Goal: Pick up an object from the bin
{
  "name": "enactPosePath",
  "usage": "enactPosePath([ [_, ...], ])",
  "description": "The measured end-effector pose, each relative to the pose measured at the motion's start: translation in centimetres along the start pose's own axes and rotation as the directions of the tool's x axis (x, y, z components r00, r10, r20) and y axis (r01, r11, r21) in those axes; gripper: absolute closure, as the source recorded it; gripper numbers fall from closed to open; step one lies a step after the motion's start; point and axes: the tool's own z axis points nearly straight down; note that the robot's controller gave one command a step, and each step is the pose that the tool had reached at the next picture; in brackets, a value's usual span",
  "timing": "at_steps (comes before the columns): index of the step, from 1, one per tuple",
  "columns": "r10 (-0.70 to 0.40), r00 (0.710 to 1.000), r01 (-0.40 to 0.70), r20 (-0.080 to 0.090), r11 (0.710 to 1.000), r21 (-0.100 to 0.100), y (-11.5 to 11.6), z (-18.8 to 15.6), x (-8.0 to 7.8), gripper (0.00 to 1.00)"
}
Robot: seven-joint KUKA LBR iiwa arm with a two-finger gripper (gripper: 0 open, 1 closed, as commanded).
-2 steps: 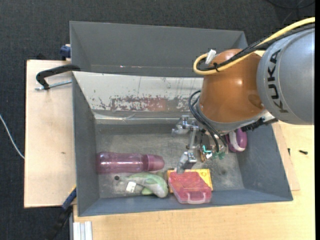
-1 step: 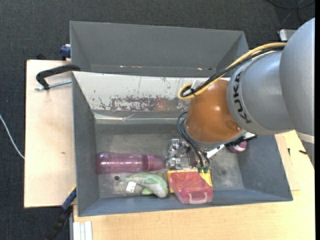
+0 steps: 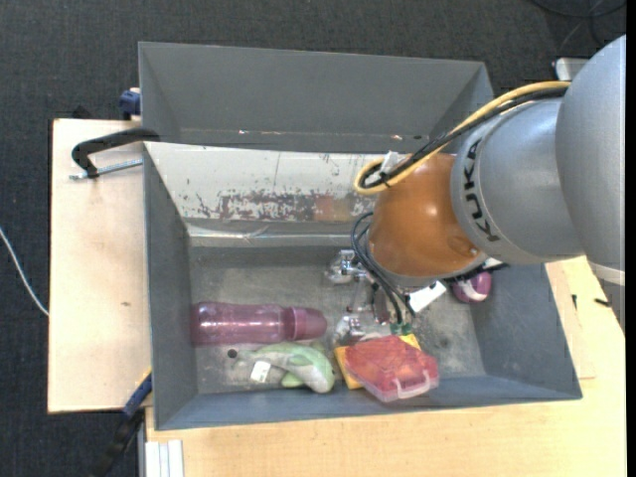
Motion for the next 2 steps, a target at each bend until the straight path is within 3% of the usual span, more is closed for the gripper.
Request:
enactPosePath([
  [1, -0.003, 0.999, 0.004, -0.041, 1.0, 0.003, 0.03, 0.27, 1.01, 1.0],
  [2, -0.004, 0.999, 0.004, -0.041, 1.0, 0.003, 0.03, 0.27, 1.01, 1.0],
])
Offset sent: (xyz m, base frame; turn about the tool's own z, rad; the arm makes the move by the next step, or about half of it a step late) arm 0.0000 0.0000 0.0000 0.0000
